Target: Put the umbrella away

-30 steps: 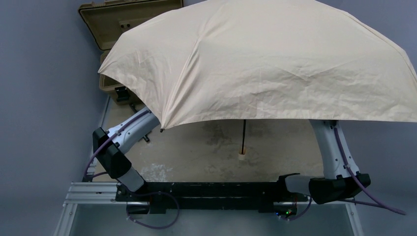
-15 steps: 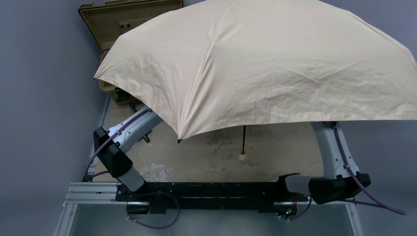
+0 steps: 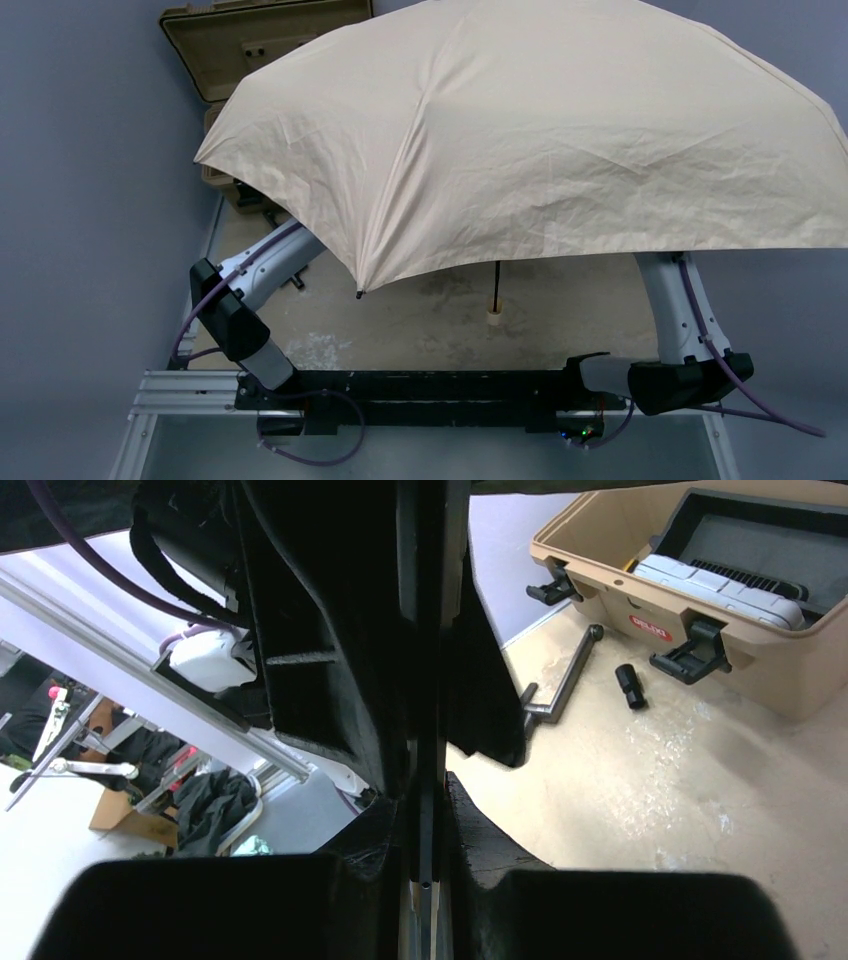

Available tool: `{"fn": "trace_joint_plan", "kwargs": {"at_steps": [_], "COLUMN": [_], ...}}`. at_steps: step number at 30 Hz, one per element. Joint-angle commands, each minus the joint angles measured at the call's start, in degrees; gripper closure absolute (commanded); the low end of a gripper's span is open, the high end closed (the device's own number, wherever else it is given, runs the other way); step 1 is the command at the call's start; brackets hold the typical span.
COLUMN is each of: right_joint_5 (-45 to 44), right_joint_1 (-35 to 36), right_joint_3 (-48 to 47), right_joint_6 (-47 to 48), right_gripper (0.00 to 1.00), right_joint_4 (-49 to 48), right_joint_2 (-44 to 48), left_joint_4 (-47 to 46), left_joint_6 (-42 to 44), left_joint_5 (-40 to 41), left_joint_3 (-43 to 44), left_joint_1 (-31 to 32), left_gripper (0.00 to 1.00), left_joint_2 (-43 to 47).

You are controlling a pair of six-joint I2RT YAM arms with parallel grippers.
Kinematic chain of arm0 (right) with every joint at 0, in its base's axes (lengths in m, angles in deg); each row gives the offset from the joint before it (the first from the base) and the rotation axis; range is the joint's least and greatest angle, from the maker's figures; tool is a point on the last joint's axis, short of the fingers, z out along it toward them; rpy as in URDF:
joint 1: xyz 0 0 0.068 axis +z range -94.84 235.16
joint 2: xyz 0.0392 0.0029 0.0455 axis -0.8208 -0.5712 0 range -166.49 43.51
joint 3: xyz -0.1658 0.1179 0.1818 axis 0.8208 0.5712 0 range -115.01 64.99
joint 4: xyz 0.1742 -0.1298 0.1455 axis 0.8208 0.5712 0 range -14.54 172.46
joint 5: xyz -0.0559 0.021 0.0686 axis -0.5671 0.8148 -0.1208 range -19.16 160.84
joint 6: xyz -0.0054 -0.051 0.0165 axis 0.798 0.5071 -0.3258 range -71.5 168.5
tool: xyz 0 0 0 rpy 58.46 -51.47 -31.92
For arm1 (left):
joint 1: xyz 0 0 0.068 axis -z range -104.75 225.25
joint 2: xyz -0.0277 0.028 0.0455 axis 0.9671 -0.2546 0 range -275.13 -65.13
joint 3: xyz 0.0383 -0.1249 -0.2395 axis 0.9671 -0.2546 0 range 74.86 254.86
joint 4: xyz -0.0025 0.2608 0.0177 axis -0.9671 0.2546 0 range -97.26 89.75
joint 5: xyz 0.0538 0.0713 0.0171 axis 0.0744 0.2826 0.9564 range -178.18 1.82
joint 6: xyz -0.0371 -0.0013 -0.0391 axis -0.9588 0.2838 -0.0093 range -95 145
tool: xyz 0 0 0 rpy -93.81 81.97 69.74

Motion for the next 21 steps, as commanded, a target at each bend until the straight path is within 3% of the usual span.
{"fn": "trace_joint_plan", "kwargs": {"at_steps": [1, 2, 3, 7, 10, 13, 18, 21], "right_joint_5": [-0.29, -0.29, -0.24, 1.85, 5.51, 8.79, 12.5, 13.09], "right_joint_1": [-0.12, -0.09, -0.18, -0.11, -0.04, 0.52, 3.56, 4.99], "right_joint_3": [-2.46, -2.45, -2.46, -2.02, 0.06, 3.33, 9.44, 9.33], "right_joint_6": [1.7, 1.87, 1.99, 1.65, -1.98, -9.72, -31.23, -33.23], "right_gripper": [1.0, 1.0, 1.0, 0.98, 0.82, 0.68, 0.52, 0.48], "right_joint_4": [-3.61, -3.68, -3.64, -5.55, -11.13, -21.71, -46.26, -47.0], "right_joint_2": [0.87, 0.92, 0.92, 1.31, 1.8, 2.84, 3.74, 3.86], "left_joint_4": [-0.29, -0.79, -1.21, -5.39, -11.54, -18.53, -24.69, -25.31], "left_joint_6": [0.69, 0.53, 0.35, -1.38, -3.96, -6.57, -13.7, -14.33], "left_joint_5": [-2.26, -2.56, -2.59, -0.69, 1.8, 2.45, -1.75, -4.74], "left_joint_3": [2.23, 2.15, 2.04, -0.21, -4.11, -5.59, -1.95, 0.33], "left_joint_1": [0.45, 0.43, 0.43, 0.43, 0.34, 0.28, -0.42, -0.45], "left_gripper": [0.85, 0.97, 1.0, 1.0, 1.0, 1.0, 1.0, 1.0], "left_joint_2": [0.26, 0.26, 0.44, 2.57, 5.49, 6.66, 4.44, 3.49]}}
